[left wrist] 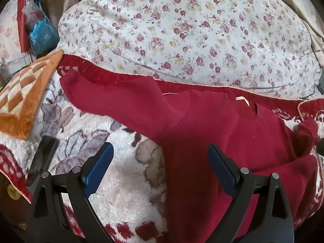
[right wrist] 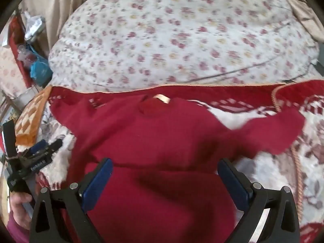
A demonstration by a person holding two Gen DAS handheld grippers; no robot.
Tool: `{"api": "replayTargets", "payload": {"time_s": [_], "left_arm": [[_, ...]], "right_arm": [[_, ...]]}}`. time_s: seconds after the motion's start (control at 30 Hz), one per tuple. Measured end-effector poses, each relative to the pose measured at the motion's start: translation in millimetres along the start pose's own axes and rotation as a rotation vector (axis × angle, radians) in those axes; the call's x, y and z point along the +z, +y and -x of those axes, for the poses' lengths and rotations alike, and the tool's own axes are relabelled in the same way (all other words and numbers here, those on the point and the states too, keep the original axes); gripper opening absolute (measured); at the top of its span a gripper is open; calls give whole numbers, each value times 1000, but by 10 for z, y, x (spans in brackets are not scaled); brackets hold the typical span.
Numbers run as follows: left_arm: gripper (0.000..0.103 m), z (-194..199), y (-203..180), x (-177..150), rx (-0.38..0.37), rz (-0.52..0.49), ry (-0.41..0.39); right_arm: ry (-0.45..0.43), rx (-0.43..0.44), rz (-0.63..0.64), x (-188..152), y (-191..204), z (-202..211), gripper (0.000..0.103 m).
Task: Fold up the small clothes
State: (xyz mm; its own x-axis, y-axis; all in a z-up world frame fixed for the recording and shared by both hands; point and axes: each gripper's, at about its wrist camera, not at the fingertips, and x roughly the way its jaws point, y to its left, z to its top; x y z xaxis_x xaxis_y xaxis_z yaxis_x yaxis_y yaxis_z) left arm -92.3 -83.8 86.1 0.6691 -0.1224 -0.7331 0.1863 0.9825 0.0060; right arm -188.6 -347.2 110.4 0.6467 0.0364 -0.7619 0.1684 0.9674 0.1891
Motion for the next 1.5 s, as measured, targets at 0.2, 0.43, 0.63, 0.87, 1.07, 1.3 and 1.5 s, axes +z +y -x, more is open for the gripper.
{"api": "replayTargets", "payload": {"time_s": [0.2,0.43,0.63,0.87,1.07,1.3,1.5], "left_arm": [[94,-98,-117,81,-11,-20,7],[94,-220,-337,174,-23,-72,6],[94,-383,-399,162,-48,-55,25],[94,-496,-384,141,-49,-35,35],[94,-586,-404,100,-28,-53,46],[94,-623,-376,95,-30,-34,47],[94,-636,-371,91,-25,-35,50]], "right_arm": [[-35,42,-31,101,58,-231,103],[12,-19,-32,183,142,-505,103],[-26,-42,-15,208,221,-617,103],[24,-61,-8,156,219,-807,103],[40,-80,-2,121,203,-888,103],[49,-93,-8,134,162,-937,103],[56,-97,-4,118,186,-959,103]]}}
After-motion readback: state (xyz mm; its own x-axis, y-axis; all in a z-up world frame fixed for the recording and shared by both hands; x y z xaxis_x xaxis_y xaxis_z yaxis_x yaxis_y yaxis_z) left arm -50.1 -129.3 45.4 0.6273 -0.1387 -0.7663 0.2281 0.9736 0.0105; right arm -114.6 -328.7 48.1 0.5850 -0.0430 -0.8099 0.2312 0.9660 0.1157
